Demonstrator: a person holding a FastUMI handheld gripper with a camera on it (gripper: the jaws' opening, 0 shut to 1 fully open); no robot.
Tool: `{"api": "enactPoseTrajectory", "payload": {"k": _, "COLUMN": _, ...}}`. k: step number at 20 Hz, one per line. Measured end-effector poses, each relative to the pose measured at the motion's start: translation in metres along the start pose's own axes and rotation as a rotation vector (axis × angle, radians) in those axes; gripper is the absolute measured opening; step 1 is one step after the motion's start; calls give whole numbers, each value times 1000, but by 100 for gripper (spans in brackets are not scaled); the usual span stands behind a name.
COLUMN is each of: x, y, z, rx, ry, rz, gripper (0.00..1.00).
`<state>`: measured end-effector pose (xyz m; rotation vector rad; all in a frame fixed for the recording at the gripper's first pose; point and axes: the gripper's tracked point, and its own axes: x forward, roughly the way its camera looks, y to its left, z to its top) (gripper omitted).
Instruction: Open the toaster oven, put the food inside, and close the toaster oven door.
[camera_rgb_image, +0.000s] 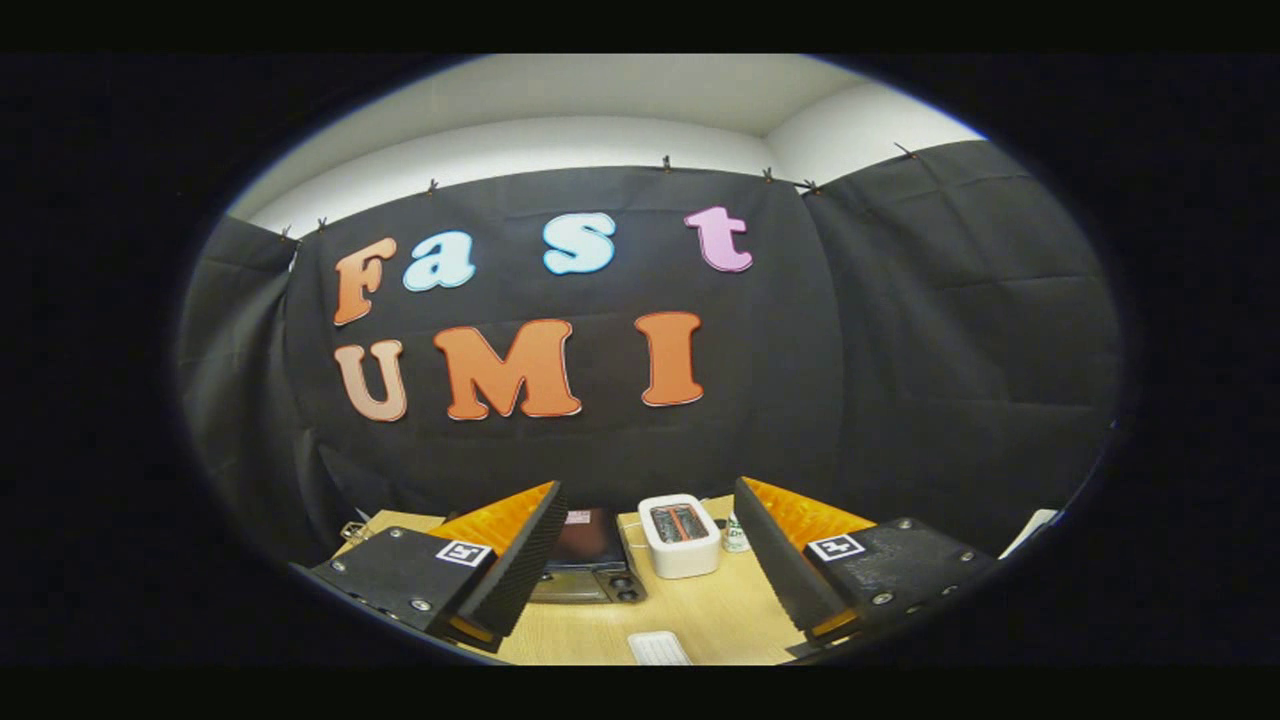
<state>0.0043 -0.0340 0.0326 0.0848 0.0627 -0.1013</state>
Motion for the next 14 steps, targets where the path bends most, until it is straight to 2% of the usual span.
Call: {"api": "enactPoseTrajectory", "payload": {"k": 14, "x": 4, "y": 5, "z": -15, "rx": -17, "ry": 7, "rz": 16, "gripper": 99}}
